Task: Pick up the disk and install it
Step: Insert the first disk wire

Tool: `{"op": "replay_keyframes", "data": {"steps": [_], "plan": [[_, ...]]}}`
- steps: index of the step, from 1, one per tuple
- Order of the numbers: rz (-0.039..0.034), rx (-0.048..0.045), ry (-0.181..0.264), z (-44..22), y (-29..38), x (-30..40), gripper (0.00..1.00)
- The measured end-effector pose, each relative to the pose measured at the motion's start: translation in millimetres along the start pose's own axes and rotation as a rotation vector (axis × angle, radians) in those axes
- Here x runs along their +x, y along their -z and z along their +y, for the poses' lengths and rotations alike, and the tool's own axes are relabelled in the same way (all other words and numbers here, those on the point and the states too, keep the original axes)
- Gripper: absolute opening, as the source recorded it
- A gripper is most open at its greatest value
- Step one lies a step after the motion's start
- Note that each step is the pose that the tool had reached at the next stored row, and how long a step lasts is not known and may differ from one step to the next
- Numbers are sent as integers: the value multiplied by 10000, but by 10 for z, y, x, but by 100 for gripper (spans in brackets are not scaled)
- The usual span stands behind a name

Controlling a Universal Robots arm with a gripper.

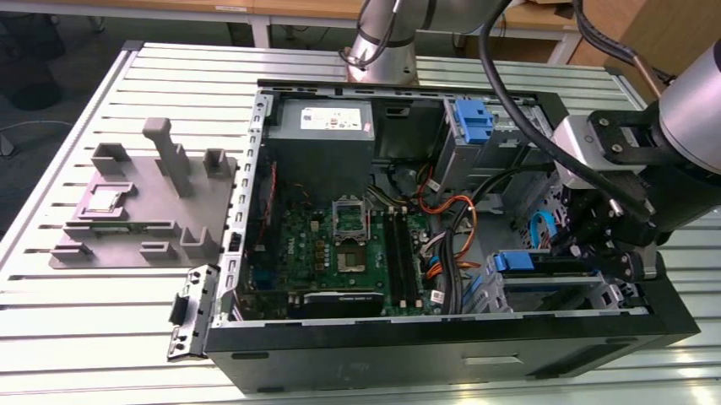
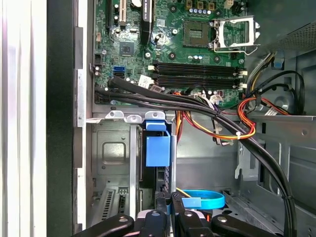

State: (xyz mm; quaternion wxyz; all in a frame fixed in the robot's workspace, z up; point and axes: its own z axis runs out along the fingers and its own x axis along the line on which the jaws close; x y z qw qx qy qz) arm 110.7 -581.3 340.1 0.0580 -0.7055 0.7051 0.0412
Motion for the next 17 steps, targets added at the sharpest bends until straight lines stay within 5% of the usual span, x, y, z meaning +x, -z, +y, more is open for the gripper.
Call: {"op": "replay_keyframes", "data": {"steps": [7,10,17], "plan": [[4,1,0,0,1,0,16],[111,11,5,0,0,-2,16],[122,25,6,4,-6,-6,16]]}}
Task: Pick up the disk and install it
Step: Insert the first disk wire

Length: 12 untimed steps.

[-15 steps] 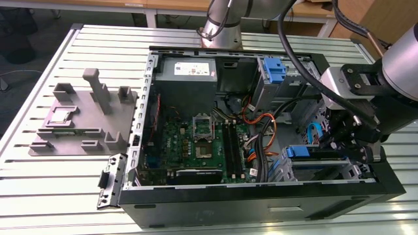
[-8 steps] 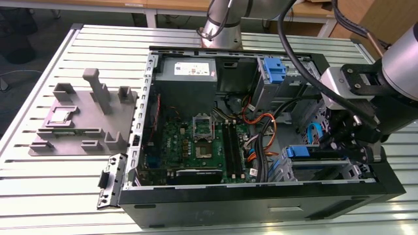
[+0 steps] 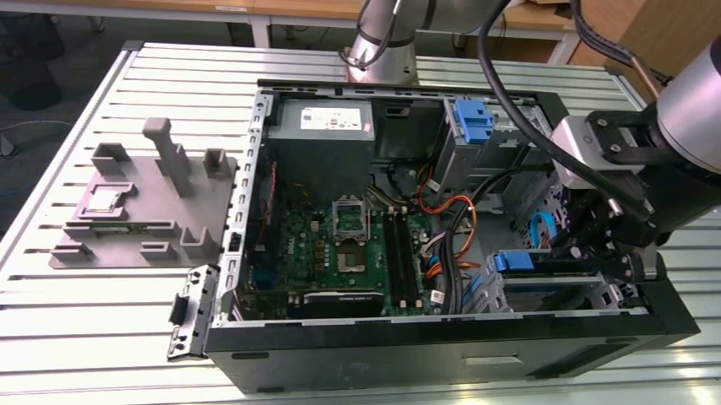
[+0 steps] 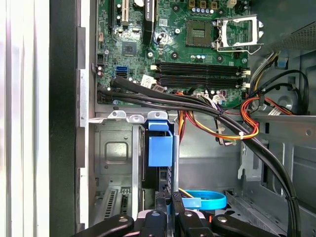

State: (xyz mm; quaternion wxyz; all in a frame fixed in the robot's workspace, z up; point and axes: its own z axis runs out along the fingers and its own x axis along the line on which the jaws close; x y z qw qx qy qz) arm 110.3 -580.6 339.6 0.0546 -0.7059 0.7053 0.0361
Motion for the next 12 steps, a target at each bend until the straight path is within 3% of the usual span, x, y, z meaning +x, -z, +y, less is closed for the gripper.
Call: {"op": "replay_keyframes", "data": {"steps": [12], "plan": [[-1,17,2,7,-33,0,16]]}}
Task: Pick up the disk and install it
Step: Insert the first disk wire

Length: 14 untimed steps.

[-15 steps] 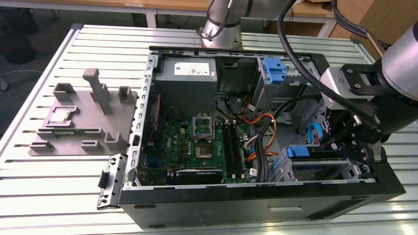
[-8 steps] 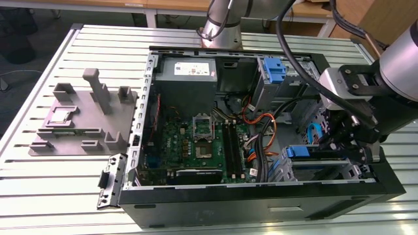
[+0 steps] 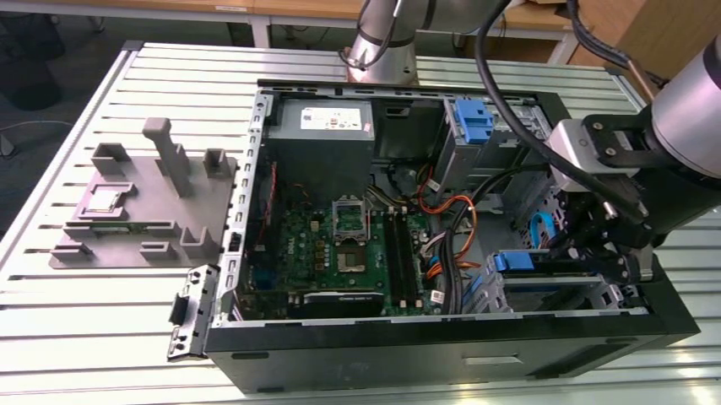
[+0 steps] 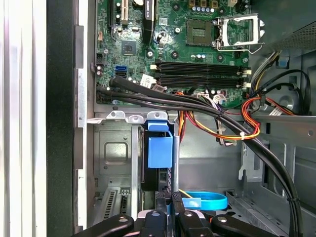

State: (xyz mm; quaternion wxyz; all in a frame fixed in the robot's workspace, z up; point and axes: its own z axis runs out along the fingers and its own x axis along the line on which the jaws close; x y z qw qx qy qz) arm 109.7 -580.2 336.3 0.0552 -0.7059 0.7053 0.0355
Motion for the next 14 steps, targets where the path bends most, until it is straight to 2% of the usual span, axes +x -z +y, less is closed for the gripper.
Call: {"op": "replay_keyframes", "data": {"steps": [14], "plan": [[3,33,5,9,-18,3,16]]}}
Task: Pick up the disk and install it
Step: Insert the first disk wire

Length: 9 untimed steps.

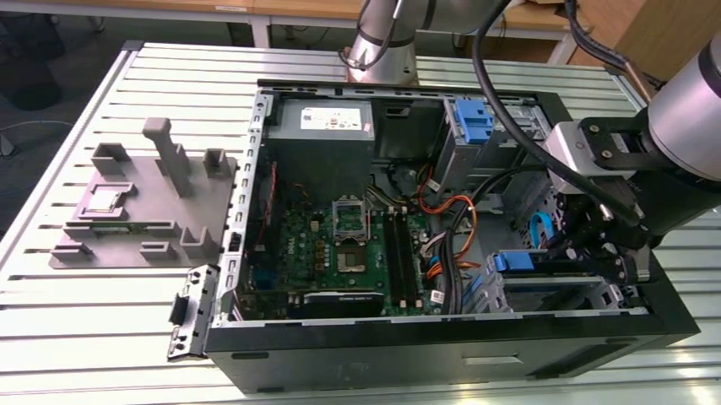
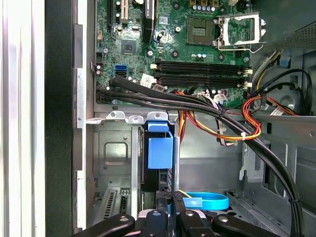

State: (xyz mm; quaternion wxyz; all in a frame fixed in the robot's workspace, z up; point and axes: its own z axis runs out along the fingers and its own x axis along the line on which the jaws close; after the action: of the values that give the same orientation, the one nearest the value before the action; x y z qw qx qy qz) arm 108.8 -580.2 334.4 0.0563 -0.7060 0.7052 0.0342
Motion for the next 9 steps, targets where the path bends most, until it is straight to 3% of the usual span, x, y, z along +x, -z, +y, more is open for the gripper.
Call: {"op": "replay_keyframes", "data": {"steps": [3,6,9], "plan": [[2,20,2,1,-4,0,16],[15,132,17,1,-20,2,16],[16,157,21,1,-21,3,16]]}}
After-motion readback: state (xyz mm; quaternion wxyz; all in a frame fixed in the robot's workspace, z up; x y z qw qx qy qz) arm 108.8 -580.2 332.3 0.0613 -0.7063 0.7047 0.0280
